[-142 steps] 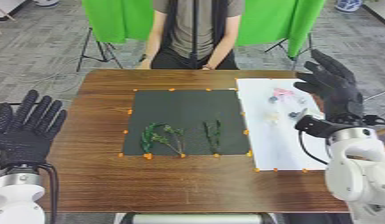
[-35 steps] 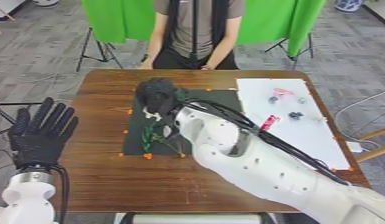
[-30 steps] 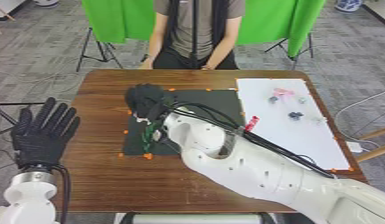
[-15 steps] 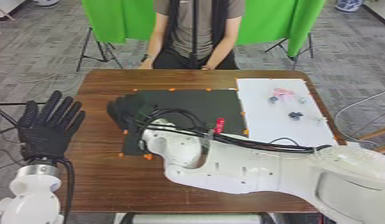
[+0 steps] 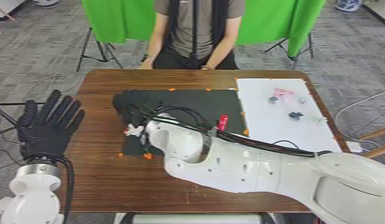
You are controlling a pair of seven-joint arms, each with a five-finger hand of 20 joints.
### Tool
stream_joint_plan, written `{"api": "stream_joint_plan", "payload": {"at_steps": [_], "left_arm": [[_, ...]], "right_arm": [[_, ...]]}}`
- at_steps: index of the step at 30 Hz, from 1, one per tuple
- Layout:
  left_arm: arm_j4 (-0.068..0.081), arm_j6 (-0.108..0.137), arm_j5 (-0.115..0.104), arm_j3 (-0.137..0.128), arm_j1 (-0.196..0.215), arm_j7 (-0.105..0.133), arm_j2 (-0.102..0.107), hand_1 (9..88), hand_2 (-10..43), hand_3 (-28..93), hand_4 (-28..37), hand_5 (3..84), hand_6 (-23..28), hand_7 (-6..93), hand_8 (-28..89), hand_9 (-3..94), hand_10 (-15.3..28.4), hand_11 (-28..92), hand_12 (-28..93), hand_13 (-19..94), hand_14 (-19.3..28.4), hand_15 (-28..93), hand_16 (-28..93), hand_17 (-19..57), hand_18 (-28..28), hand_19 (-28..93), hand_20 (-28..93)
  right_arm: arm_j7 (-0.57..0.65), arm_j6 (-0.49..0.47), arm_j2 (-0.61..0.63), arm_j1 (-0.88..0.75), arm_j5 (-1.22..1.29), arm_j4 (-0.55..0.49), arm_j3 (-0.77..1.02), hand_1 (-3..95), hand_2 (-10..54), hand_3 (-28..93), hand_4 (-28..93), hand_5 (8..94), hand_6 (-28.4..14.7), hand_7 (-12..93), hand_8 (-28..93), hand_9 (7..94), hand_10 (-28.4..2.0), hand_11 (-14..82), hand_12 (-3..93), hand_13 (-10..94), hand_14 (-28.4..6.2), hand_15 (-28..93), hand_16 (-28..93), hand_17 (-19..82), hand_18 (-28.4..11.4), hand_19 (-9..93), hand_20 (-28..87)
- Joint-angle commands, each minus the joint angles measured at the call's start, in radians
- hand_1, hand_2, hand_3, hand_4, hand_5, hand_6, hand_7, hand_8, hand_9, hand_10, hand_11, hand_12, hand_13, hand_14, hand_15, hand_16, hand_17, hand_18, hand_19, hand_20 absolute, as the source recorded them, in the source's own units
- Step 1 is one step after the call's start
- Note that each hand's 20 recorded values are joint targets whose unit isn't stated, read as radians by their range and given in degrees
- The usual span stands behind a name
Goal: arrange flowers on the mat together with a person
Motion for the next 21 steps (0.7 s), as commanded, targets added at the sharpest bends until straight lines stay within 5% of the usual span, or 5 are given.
{"api": "stream_joint_plan", "payload": {"at_steps": [1,10,14,17,21], "left_arm": [[0.009,-0.001,-0.011,0.002,0.018,0.008,-0.002,23.5,15.4,70,-28.3,39.1,7.0,13.0,-10,34.6,15.5,18,9,24,14.5,29,-7,-5.4,13.1,32,12],[0.006,-0.008,-0.012,-0.027,0.044,0.003,-0.035,23.6,16.2,67,-28.3,39.1,7.1,12.8,-10,34.6,15.7,18,9,24,14.6,29,-7,-5.4,13.1,32,12],[-0.001,-0.010,-0.013,-0.038,0.058,0.007,-0.039,23.4,16.9,66,-28.3,39.1,7.0,12.8,-10,34.6,15.7,18,9,24,14.5,29,-7,-5.3,13.1,32,11],[-0.006,-0.012,-0.020,-0.043,0.068,0.020,-0.045,23.3,17.6,64,-28.3,39.1,7.5,12.3,-10,34.5,15.6,17,9,24,14.6,29,-7,-5.3,13.1,32,12],[-0.014,-0.014,-0.022,-0.047,0.078,0.025,-0.042,31.3,19.9,44,-28.3,39.1,8.1,11.2,-10,34.5,15.8,17,9,24,14.6,29,-7,-5.3,13.1,32,12]], "right_arm": [[0.004,-0.062,0.006,-0.042,-0.030,-0.015,0.059,64.3,-9.5,65,-27,57.4,-1.6,33,-1,59.0,-13.6,21.6,23.1,63,-3.6,22,34,47,3.4,92,-18],[-0.109,-0.048,0.078,-0.240,-0.045,-0.135,0.352,52.0,-9.5,76,-28,51.6,-2.0,28,-15,53.4,-14.9,17.9,18.0,53,-10.6,34,15,40,-12.0,62,15],[-0.228,-0.069,0.145,-0.333,0.057,-0.201,0.515,50.7,-9.5,77,-28,45.4,-2.0,26,-15,49.4,-13.7,16.0,17.3,47,-10.3,32,14,34,-12.2,56,12],[-0.406,-0.208,0.176,-0.429,0.191,-0.221,0.695,48.2,-9.5,77,-28,42.9,-1.7,26,-15,46.5,-13.2,14.5,17.2,42,-10.4,30,14,30,-11.7,51,10],[-0.447,-0.287,0.233,-0.541,0.511,-0.273,0.868,45.5,-6.3,77,-28,38.5,-1.5,26,-15,40.4,-13.2,11.4,17.1,33,-11.2,25,15,23,-11.6,42,10]]}}
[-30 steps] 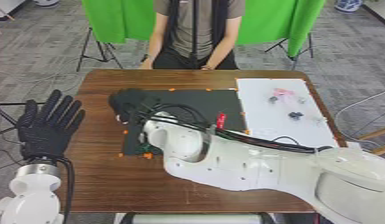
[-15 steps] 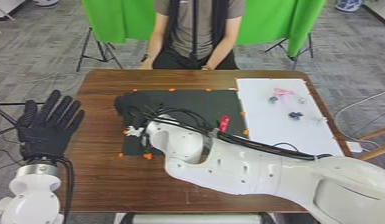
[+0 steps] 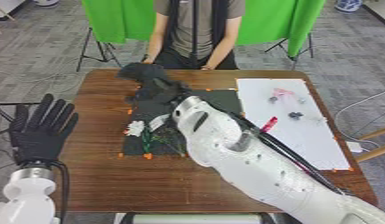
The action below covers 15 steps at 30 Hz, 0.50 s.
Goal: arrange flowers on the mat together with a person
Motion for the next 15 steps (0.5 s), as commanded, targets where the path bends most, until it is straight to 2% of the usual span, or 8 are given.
{"api": "stream_joint_plan", "payload": {"at_steps": [1,2,3,6,8,10,12,15], "left_arm": [[-0.009,-0.013,-0.012,-0.006,0.039,0.020,-0.009,34.1,20.3,38,-28.3,39.1,8.2,11.1,-10,34.5,15.9,17,9,24,14.7,29,-7,-5.3,13.2,32,12],[-0.013,-0.009,-0.010,-0.008,0.043,0.021,-0.006,36.1,20.4,33,-28.3,39.0,8.2,11.2,-10,34.6,16.0,17,9,24,14.8,29,-7,-5.3,13.2,32,12],[-0.017,-0.013,-0.005,-0.010,0.049,0.026,-0.003,35.4,20.3,34,-28.3,39.0,8.2,11.2,-10,34.6,16.0,17,9,24,14.8,29,-7,-5.3,13.2,32,12],[-0.020,-0.021,0.002,-0.020,0.055,0.022,0.003,31.3,18.4,44,-28.3,38.9,8.1,11.4,-10,34.6,16.0,17,9,24,14.8,29,-7,-5.3,13.2,32,12],[-0.016,-0.015,0.013,-0.015,0.043,0.018,0.008,27.5,17.0,53,-28.3,38.8,8.0,11.5,-10,34.6,16.0,17,9,24,14.7,29,-7,-5.4,13.2,32,12],[-0.018,-0.016,0.005,-0.013,0.043,0.023,0.009,23.6,15.6,63,-28.3,38.8,7.9,11.7,-10,34.6,16.0,17,9,24,14.7,29,-7,-5.3,13.2,32,11],[-0.018,-0.020,0.005,-0.011,0.039,0.021,0.004,22.9,14.9,66,-28.3,38.8,7.8,12.1,-10,34.7,15.8,17,9,24,14.6,29,-7,-5.3,13.1,32,11],[-0.020,-0.028,0.009,-0.004,0.035,0.023,0.009,22.9,14.8,66,-28.3,38.8,7.6,12.3,-10,34.7,15.8,17,9,24,14.7,29,-7,-5.3,13.2,32,11]], "right_arm": [[-0.136,-0.150,0.161,-0.216,0.493,-0.064,0.349,44.4,-5.5,77,-28,38.1,-1.8,26,-15,39.8,-13.4,11.1,17.0,32,-11.5,25,15,22,-11.8,41,10],[-0.138,-0.141,0.171,-0.252,0.559,-0.075,0.386,41.2,-3.5,76,-28,37.8,-2.2,25,-15,39.0,-13.9,10.7,16.9,31,-11.8,24,15,21,-12.2,40,10],[-0.133,-0.155,0.177,-0.291,0.634,-0.090,0.435,39.0,-3.7,76,-28,37.9,-2.5,23,-14,38.7,-13.9,10.4,16.7,31,-11.9,23,15,20,-12.5,39,11],[-0.143,-0.167,0.205,-0.389,0.821,-0.113,0.546,34.8,-5.2,75,-26,38.5,-3.0,20,-12,38.2,-13.3,8.5,17.1,30,-12.9,21,17,18,-13.4,37,13],[-0.143,-0.171,0.215,-0.454,0.854,-0.126,0.626,32.4,-4.8,74,-25,38.2,-3.2,18,-11,37.8,-13.4,7.9,17.3,29,-13.3,20,19,17,-13.7,36,13],[-0.152,-0.119,0.233,-0.500,0.900,-0.134,0.673,29.2,-3.4,73,-25,38.2,-3.2,16,-11,37.7,-13.4,7.4,17.4,29,-13.7,18,20,16,-14.2,35,14],[-0.161,-0.096,0.253,-0.535,0.944,-0.137,0.719,26.8,-1.6,72,-24,38.4,-3.2,15,-10,37.8,-13.4,6.4,17.0,29,-14.1,17,20,16,-14.6,34,14],[-0.190,-0.063,0.287,-0.627,0.938,-0.162,0.808,23.6,1.4,71,-24,38.1,-3.4,13,-9,37.5,-13.7,4.8,16.8,28,-14.6,16,21,15,-15.0,33,15]]}}
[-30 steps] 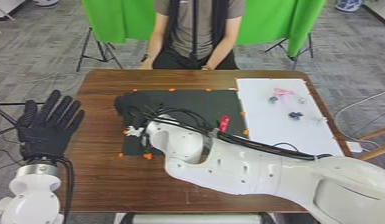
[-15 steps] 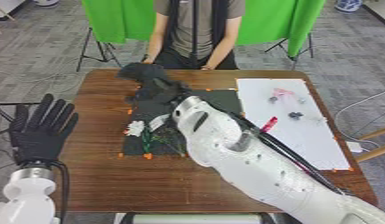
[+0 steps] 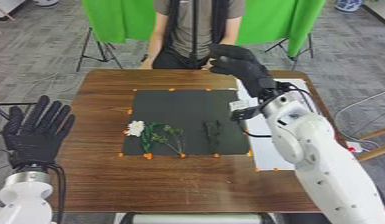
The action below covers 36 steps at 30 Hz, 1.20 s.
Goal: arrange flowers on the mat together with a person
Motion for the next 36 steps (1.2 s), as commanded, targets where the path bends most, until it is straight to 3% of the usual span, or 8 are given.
{"api": "stream_joint_plan", "payload": {"at_steps": [1,9,12,14,19,28,33,36], "left_arm": [[-0.004,-0.025,0.011,0.014,0.003,0.007,0.009,23.0,14.7,66,-28.3,38.8,7.6,12.3,-10,34.7,15.8,17,9,24,14.7,29,-7,-5.3,13.2,32,11],[-0.020,-0.026,0.025,-0.006,0.039,0.013,0.001,23.5,15.0,66,-28.3,38.9,7.6,12.6,-10,34.8,15.8,17,9,25,14.6,29,-7,-5.2,13.2,32,11],[-0.035,-0.019,0.036,-0.025,0.073,0.029,-0.019,23.8,15.1,65,-28.3,38.4,7.2,12.5,-10,34.5,15.6,17,9,25,14.6,29,-7,-5.2,13.2,32,11],[-0.030,-0.029,0.022,-0.024,0.063,0.024,-0.017,23.9,15.1,65,-28.3,38.2,7.2,12.5,-10,34.5,15.5,17,9,25,14.5,29,-7,-5.2,13.2,32,11],[-0.034,-0.043,0.045,-0.036,0.064,0.017,-0.018,23.8,15.2,65,-28.3,38.2,7.1,12.6,-10,34.5,15.5,17,9,25,14.4,29,-7,-5.2,13.2,32,11],[-0.036,-0.039,0.042,-0.035,0.065,0.020,-0.021,23.6,15.2,66,-28.3,38.3,6.9,12.6,-10,34.5,15.3,17,9,24,14.2,28,-7,-5.2,13.3,31,11],[-0.027,-0.061,0.081,-0.048,0.051,0.000,-0.016,23.8,15.3,66,-28.3,38.4,6.9,12.6,-10,34.5,15.3,17,9,24,14.2,28,-7,-5.3,13.3,31,12],[-0.028,-0.051,0.077,-0.047,0.045,0.007,-0.015,24.0,15.5,65,-28.3,38.3,6.8,12.5,-10,34.5,15.0,17,8,24,14.1,28,-7,-5.3,13.3,31,12]], "right_arm": [[-0.062,0.142,0.116,-0.252,0.218,-0.021,0.202,22.7,2.1,70,-24,37.7,-3.3,12,-9,37.4,-13.8,4.5,16.8,28,-14.8,15,21,15,-15.2,33,15],[-0.058,0.239,0.124,-0.523,0.235,-0.095,0.437,22.0,3.4,71,-23,39.5,-2.6,13,-9,38.9,-14.0,4.1,16.7,30,-14.3,14,23,15,-15.3,32,15],[-0.059,0.246,0.086,-0.535,0.263,-0.089,0.467,22.2,3.5,70,-23,39.9,-2.6,13,-9,39.1,-13.9,4.1,16.7,31,-14.4,14,23,15,-15.4,31,15],[-0.065,0.265,0.074,-0.565,0.257,-0.102,0.498,22.3,3.6,70,-23,39.9,-2.6,13,-9,39.1,-13.9,4.1,16.6,31,-14.4,13,23,15,-15.4,31,16],[-0.038,0.251,0.068,-0.623,0.254,-0.128,0.558,22.5,3.5,71,-23,40.2,-2.6,13,-9,39.2,-13.8,4.1,16.6,31,-14.5,13,24,15,-15.4,31,16],[-0.038,0.218,0.048,-0.637,0.260,-0.128,0.592,22.5,3.5,71,-23,41.2,-2.6,13,-9,39.1,-13.8,4.1,16.6,31,-14.6,13,24,15,-15.4,31,16],[-0.046,0.168,0.038,-0.625,0.261,-0.121,0.599,22.3,2.7,71,-23,41.5,-2.6,14,-9,39.2,-13.6,4.1,16.7,31,-14.6,13,24,15,-15.4,31,16],[-0.049,0.153,0.043,-0.633,0.261,-0.116,0.610,22.2,2.3,72,-23,41.6,-2.6,14,-9,39.3,-13.7,4.2,16.7,31,-14.6,13,25,15,-15.4,31,16]]}}
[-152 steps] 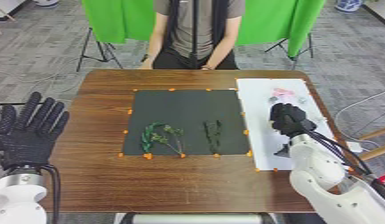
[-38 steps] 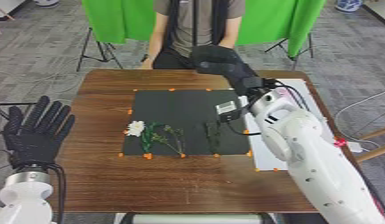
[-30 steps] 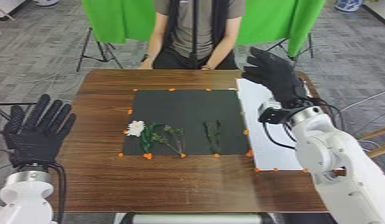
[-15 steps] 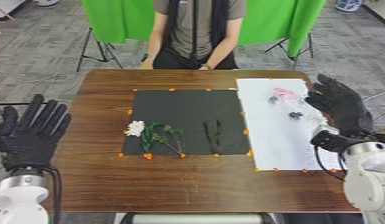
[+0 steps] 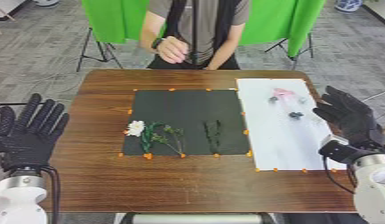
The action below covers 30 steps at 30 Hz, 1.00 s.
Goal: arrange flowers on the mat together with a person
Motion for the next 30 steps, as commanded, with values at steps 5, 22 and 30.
{"api": "stream_joint_plan", "payload": {"at_steps": [5,22,30], "left_arm": [[0.001,-0.015,0.033,-0.015,0.013,-0.005,-0.008,24.3,15.8,66,-28.3,38.4,6.5,12.7,-10,35.2,13.6,17,8,24,13.8,27,-7,-5.3,13.3,31,12],[0.012,-0.018,0.003,-0.013,-0.005,0.013,-0.029,23.9,15.8,67,-28.3,39.0,6.5,13.1,-10,35.7,13.6,18,8,25,13.9,28,-7,-5.3,13.3,31,12],[0.016,-0.034,0.008,0.004,-0.007,0.003,-0.026,24.3,15.5,66,-28.3,39.4,6.0,13.3,-11,35.8,13.7,18,8,25,13.8,28,-7,-5.3,13.3,31,12]], "right_arm": [[-0.037,-0.076,-0.018,-0.140,-0.005,-0.054,0.078,22.2,2.2,72,-23,41.8,-2.6,14,-9,39.6,-13.7,4.3,16.7,31,-14.7,13,25,15,-15.4,31,16],[-0.045,-0.140,-0.028,-0.175,-0.019,-0.093,0.129,22.9,2.1,72,-23,42.1,-2.7,14,-10,40.4,-13.6,4.7,16.6,31,-14.9,14,24,15,-15.6,31,16],[-0.084,-0.166,-0.033,-0.184,-0.015,-0.096,0.157,23.1,2.0,72,-23,42.7,-2.7,14,-10,41.1,-13.0,4.8,16.1,32,-13.4,13,23,15,-15.2,31,16]]}}
